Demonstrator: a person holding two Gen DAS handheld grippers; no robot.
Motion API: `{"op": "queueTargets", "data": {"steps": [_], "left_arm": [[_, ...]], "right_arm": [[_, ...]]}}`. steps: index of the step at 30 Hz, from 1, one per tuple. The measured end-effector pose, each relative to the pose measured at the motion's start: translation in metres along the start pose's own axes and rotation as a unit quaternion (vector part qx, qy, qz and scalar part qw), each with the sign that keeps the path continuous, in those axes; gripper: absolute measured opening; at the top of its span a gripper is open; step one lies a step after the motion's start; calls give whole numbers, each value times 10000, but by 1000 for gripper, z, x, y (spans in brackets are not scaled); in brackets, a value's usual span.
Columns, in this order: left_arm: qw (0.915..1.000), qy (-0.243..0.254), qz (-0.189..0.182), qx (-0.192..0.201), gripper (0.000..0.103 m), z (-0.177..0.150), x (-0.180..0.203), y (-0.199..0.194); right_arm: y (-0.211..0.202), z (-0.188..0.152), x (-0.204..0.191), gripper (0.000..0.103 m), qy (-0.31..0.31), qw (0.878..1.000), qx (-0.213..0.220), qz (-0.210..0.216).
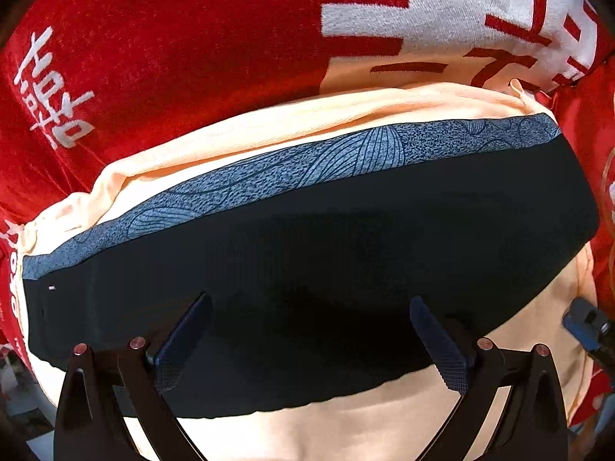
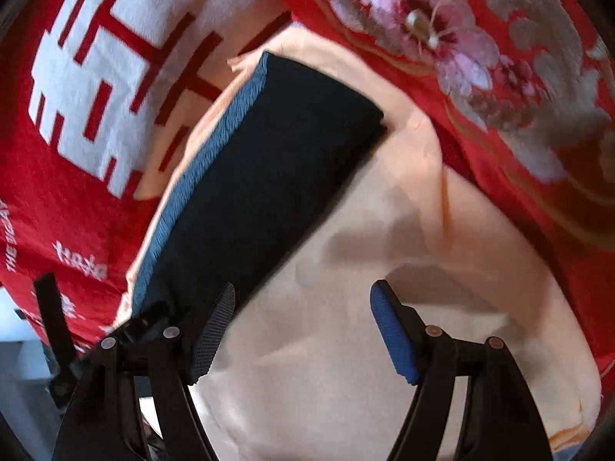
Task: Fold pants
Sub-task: 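Open both tools and withdraw them from the folded pants, then grasp one end of the pants strip with the right tool and lift it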
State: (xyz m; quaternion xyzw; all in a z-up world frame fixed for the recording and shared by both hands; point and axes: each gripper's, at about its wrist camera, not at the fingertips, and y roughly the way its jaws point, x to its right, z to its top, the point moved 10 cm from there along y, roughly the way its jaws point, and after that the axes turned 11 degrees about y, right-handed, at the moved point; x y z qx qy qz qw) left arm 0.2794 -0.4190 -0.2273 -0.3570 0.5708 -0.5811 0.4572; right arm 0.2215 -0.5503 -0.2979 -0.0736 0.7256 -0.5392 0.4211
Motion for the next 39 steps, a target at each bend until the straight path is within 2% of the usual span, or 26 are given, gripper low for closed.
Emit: {"op": "queueTargets", "data": {"steps": [6,11,19,23,26,27,28,29,30,31,35,36,38,39], "left_arm": [[9997,-233,123,-16,103,0,-7,14],[9993,-337,130,-71,103,0,-10,37],[9990,-425,-2,134,103,-3,-7,44],[9985,-514,-160,109,103,-8,-11,53],[9984,-489,-270,58,103,-7,-14,55],[9985,-479,-277,26,102,-7,-16,55],[9985,-488,-264,35,98,-6,-17,53],[9983,-497,-292,95,79,-4,-16,46],[9981,-482,-352,122,63,0,-16,42],[9981,-430,-411,170,59,3,-11,35],[9964,-81,-477,695,58,18,9,12],[9962,-19,-476,736,58,19,17,17],[9966,-60,-646,500,59,13,29,40],[9965,-120,-591,582,59,13,29,46]], "right_arm": [[6,20,-7,76,137,9983,243,513],[13,36,-16,76,-96,9959,540,716],[24,51,-47,78,-638,9913,859,769],[28,52,-40,77,-478,9910,842,922],[32,58,-42,76,-289,9939,706,798],[33,60,-43,71,-224,9955,622,683],[35,61,-40,35,-154,9973,529,494],[38,61,-38,21,-96,9986,372,352],[37,60,-39,19,-34,9985,295,465],[32,59,-42,16,-48,9980,293,552],[5,46,-62,15,-597,9949,522,616],[4,44,-64,15,-639,9946,540,614],[3,45,-67,14,-643,9946,538,607],[4,45,-69,14,-649,9947,557,571]]}}
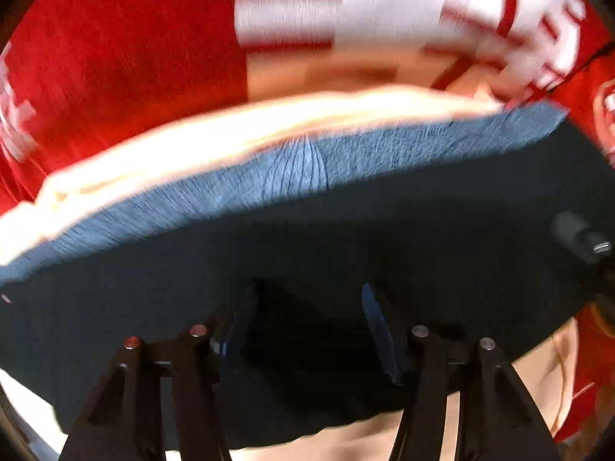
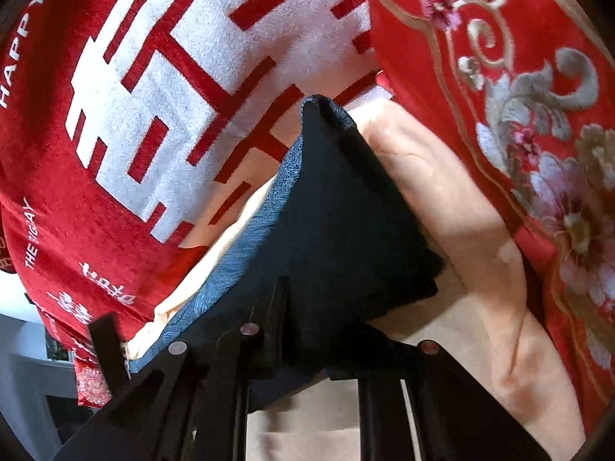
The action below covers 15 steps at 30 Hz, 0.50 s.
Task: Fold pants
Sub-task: 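Grasp one end of the pants strip with the right tool and lift it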
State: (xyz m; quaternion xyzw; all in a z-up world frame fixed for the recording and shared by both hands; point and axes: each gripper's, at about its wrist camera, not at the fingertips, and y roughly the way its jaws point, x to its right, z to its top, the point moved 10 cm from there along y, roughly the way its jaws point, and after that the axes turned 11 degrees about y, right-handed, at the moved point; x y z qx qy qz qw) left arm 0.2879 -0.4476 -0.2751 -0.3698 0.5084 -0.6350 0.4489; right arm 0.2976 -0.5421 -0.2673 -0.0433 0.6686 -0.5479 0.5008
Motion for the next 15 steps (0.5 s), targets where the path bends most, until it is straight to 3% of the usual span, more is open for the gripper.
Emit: {"op": "queueTargets", "data": {"steps": [1,3,5,11,15], "left_arm": [[9995,55,142,272,59,2,2,-3],[9992,130,227,302,59,-2,6,-3],[9996,14,17,287,59,-1,4,-3],[9993,221,-101,300,59,-4,4,-7],[9984,-109,-497,250,59,-10,-33,-31]], "right_arm": [[0,0,-3,14,-41,10000,12,-17],[-2,-1,-15,14,-246,9997,69,-58],[-7,-5,-31,13,-556,9983,129,-112],[-18,-35,-89,13,-1629,9857,282,-329],[-27,-56,-122,13,-2141,9751,387,-439]]}}
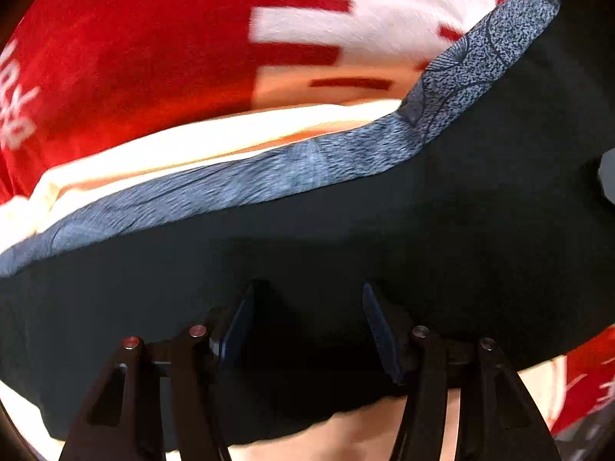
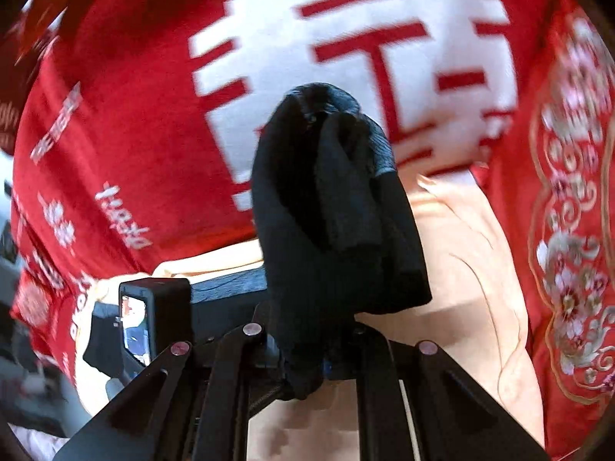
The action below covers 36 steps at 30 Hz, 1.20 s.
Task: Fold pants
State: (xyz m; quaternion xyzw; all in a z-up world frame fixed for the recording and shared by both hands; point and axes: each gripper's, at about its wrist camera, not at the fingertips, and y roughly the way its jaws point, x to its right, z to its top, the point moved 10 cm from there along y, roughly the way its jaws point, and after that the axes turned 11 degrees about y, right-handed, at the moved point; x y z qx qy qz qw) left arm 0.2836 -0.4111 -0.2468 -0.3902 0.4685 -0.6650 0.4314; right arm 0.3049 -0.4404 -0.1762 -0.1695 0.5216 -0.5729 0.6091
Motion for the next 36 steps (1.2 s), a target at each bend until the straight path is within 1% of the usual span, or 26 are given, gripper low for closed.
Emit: {"op": "queueTargets", "data": {"steps": [3,5,6,7,8,9,10,11,12,14,15,17,18,20,21,22,23,24,25,26,28,29,30,32,33,36], "left_arm": [[9999,-95,-34,120,59,-12,-35,-25],[9997,-148,47,206,61,-30,-68,-45],[9995,-179,132,213,75,-40,-91,-56],[9993,-224,197,219,80,-47,-110,-64],[9990,-288,257,243,82,-55,-131,-73],[9986,-351,316,231,82,-65,-156,-82],[9984,-384,352,210,82,-72,-171,-86],[9979,-436,438,181,82,-83,-197,-93],[9975,-465,515,163,82,-89,-208,-98],[9957,-582,709,99,82,-107,-249,-105],[9945,-675,794,44,82,-116,-269,-106],[9919,-903,885,-107,82,-136,-307,-104],[9909,-973,914,-162,82,-143,-319,-102],[9894,-1069,954,-251,82,-154,-336,-98],[9885,-1141,949,-295,82,-160,-337,-95],[9883,-1182,917,-297,82,-161,-341,-94],[9883,-1210,886,-274,82,-162,-343,-94],[9884,-1215,874,-253,82,-163,-346,-92],[9888,-1186,875,-251,82,-153,-353,-84],[9892,-1144,873,-266,82,-152,-372,-73],[9890,-1083,914,-422,82,-152,-373,-52],[9881,-1095,929,-554,82,-157,-374,-44],[9872,-1082,1007,-600,84,-160,-375,-36],[9870,-965,1209,-440,84,-157,-377,-37],[9870,-914,1253,-429,84,-157,-378,-37],[9878,-936,1177,-412,85,-155,-384,-33]], "right_arm": [[-2,-9,-35,13,-413,9991,32,-129],[0,-17,-56,13,-639,9977,26,-226],[4,-26,-74,13,-788,9965,-4,-266],[8,-32,-86,13,-886,9956,-35,-294],[14,-40,-99,13,-996,9945,-74,-331],[22,-51,-114,13,-1135,9926,-143,-397],[36,-66,-132,13,-1302,9899,-244,-508],[46,-78,-145,14,-1437,9875,-320,-570],[58,-93,-158,14,-1592,9843,-398,-644],[81,-117,-173,15,-1848,9773,-535,-884],[101,-136,-181,15,-1976,9724,-648,-1059],[124,-157,-184,19,-2114,9651,-773,-1337],[141,-173,-183,22,-2234,9573,-858,-1622],[153,-187,-182,25,-2519,9418,-836,-2063],[154,-194,-183,27,-2763,9302,-770,-2292],[148,-201,-188,39,-3007,9217,-681,-2355],[141,-207,-195,51,-3139,9203,-638,-2246],[131,-215,-203,55,-3258,9219,-603,-2010],[115,-222,-209,56,-3462,9190,-504,-1817],[104,-225,-212,56,-3627,9145,-402,-1748],[91,-221,-213,56,-3795,9084,-232,-1739],[86,-215,-211,56,-3801,9086,-153,-1728],[85,-210,-210,56,-3776,9103,-135,-1692],[91,-202,-207,56,-3703,9144,-173,-1628],[96,-200,-209,56,-3708,9140,-177,-1635],[116,-199,-212,56,-3900,9050,-207,-1687]]}}
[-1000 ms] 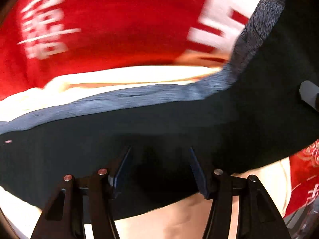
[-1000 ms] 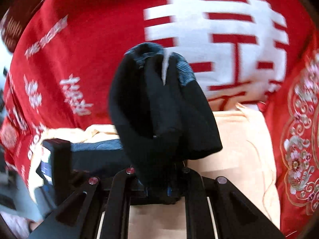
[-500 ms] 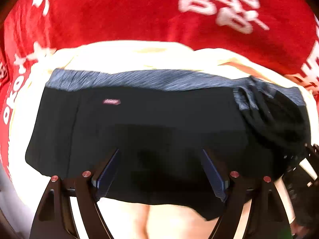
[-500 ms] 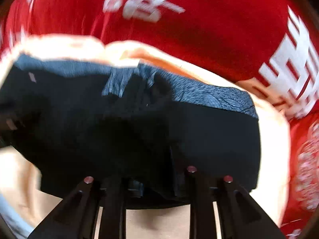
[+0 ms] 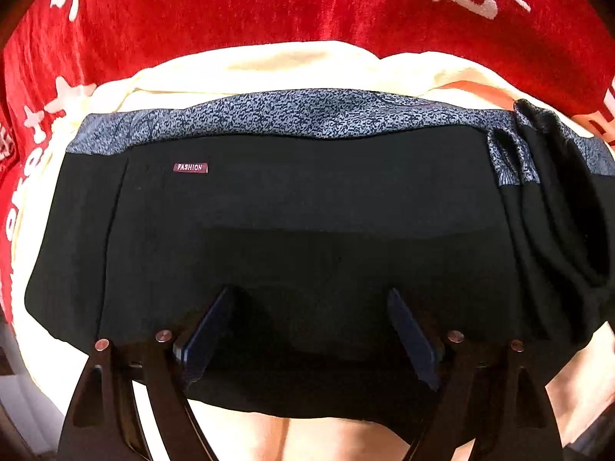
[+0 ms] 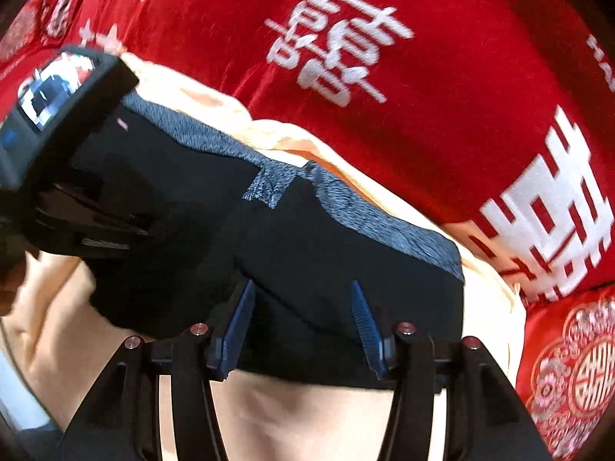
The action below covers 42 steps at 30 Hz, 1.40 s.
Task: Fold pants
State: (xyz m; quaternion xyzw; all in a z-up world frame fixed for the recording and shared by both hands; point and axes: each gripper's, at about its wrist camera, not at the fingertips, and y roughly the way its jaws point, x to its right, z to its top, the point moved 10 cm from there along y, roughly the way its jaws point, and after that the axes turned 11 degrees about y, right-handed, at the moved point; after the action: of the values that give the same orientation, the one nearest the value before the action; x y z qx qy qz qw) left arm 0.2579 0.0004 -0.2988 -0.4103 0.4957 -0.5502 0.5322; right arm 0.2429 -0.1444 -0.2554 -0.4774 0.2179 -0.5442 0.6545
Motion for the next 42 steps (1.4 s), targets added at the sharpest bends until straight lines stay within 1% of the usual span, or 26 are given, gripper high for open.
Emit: {"op": "queueTargets", "data": {"steps": [4,9,10,11,12,13,14,16,18,20,21,23,24,26,27,29,30,32,33,34,36,37,38,39,40,42], "left_arm": [[10000,32,-20,-32,85,-5,-2,-4],[10000,3,33,-25,85,-9,-5,-6],[10000,-4,31,-39,85,-5,0,1],[10000,-10,28,-50,85,-5,-2,1],[10000,-9,26,-58,85,-5,-2,3],[10000,-5,24,-57,85,-5,-1,1],[10000,-4,20,-54,85,-6,1,-1],[10000,-8,14,-54,85,-6,5,3],[10000,-12,19,-60,85,-6,5,5],[10000,-8,24,-42,85,-10,9,-4],[10000,-2,28,-24,85,-9,11,-1],[10000,8,37,-8,85,-12,11,-2],[10000,5,33,-20,85,-12,10,-1],[10000,3,15,-72,85,-13,9,0],[10000,6,11,-81,85,-19,15,-3],[9999,21,-9,-98,85,-16,14,-2],[9999,34,-17,-163,85,-16,13,-2],[9995,37,-49,-318,85,-16,12,-4],[9994,28,-118,-335,85,-15,12,-10],[9995,37,-154,-280,85,-13,12,-16],[9997,132,-153,-109,85,-4,12,-32],[9997,216,-138,5,85,4,15,-41],[9995,273,-138,80,85,10,19,-48],[9992,341,-163,156,85,18,26,-55],[9987,420,-217,212,85,27,36,-61],[9977,527,-327,273,85,40,58,-68]], "right_arm": [[11,3,-14,56,-499,9987,76,-115],[29,1,-23,56,-928,9952,-79,-293],[31,0,-25,47,-985,9947,-107,-279],[33,0,-26,19,-974,9949,-163,-199],[34,2,-22,13,-838,9960,-299,-111],[30,6,-18,9,-688,9972,-287,-54],[22,13,-14,9,-489,9985,-255,50],[8,18,-12,9,-343,9986,-244,332],[-2,15,-15,9,-478,9979,-214,383],[2,6,-22,9,-491,9971,-384,430],[11,-3,-29,10,-497,9963,-546,437],[28,-17,-36,11,-569,9956,-681,291],[31,-20,-39,12,-614,9959,-645,186],[28,-21,-42,14,-733,9960,-512,-24],[24,-22,-43,14,-765,9957,-511,-86],[15,-22,-40,17,-718,9958,-570,-83],[6,-22,-33,20,-545,9963,-666,62],[-8,-23,-22,52,43,9940,-884,636],[-16,-21,-9,56,518,9902,-925,905],[-23,-19,13,60,1039,9853,-893,1025],[-29,-16,60,62,1840,9736,-833,1065],[-29,-16,91,63,2347,9622,-782,1135],[-25,-18,114,63,2693,9526,-781,1180],[-16,-23,142,63,3103,9386,-853,1243],[-4,-32,167,63,3510,9208,-981,1388],[23,-50,207,63,4284,8769,-1271,1772]]}}
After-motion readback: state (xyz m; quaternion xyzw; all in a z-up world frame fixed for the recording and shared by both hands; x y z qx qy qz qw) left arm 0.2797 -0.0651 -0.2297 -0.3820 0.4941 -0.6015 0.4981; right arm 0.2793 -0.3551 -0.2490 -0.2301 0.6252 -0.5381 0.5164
